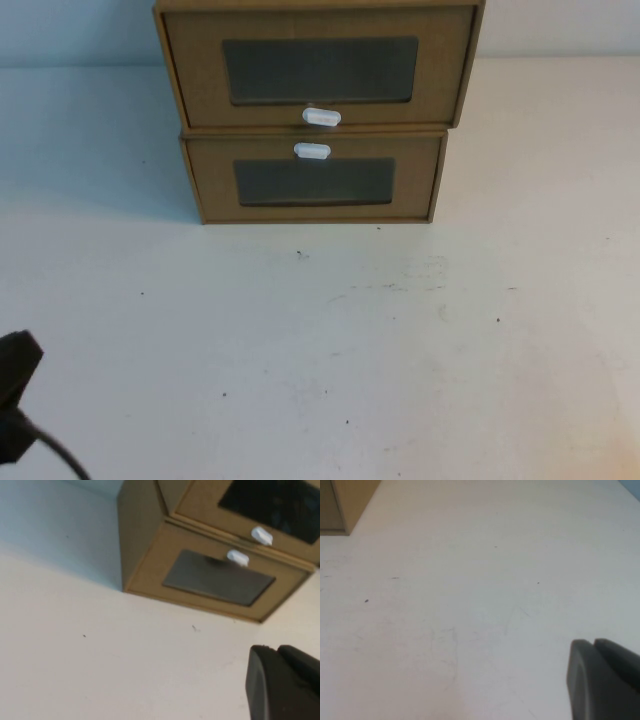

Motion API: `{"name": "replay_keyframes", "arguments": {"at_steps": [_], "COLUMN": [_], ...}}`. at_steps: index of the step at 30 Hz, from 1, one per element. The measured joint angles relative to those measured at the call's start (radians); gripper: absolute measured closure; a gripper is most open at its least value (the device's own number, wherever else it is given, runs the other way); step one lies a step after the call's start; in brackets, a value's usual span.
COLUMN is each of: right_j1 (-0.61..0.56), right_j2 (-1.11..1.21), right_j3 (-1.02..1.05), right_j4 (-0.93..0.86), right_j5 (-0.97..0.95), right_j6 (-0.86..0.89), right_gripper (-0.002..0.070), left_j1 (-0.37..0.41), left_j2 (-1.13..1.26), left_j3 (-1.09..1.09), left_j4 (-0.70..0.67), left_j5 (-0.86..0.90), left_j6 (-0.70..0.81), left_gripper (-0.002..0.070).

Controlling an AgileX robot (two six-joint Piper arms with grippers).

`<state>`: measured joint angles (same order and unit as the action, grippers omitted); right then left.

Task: Open the shoe box
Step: 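Pull the top drawer of the cardboard box fully open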

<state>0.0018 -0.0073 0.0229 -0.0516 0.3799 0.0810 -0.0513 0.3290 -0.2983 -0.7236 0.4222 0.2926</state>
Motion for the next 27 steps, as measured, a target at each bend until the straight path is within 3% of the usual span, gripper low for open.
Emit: {"name": "replay_keyframes", "arguments": {"at_steps": [6, 12, 21, 27], "right_j1": [0.000, 0.000, 0.000, 0.000], "right_j2": [0.000, 0.000, 0.000, 0.000], "right_j3": [0.000, 0.000, 0.000, 0.000], "right_j4": [0.000, 0.000, 0.000, 0.000], "right_j5": [0.000, 0.000, 0.000, 0.000], "right_j6": [0.000, 0.000, 0.000, 0.000], "right_gripper": [0.0690, 0.0689, 0.0690, 0.0690], "left_j1": [0.000, 0.000, 0.000, -0.081], "left_j2": [0.349, 0.689, 1.173, 1.493], "left_j3": [-0.333, -0.738, -1.465, -1.958], "left_j4": [0.014, 0.021, 0.034, 0.188], "left_j5": [0.232, 0.420, 0.674, 0.806], "left_j6": [0.199, 0.281, 0.242, 0.109], "left_gripper": [0.0680, 0.0680, 0.0680, 0.0680]}}
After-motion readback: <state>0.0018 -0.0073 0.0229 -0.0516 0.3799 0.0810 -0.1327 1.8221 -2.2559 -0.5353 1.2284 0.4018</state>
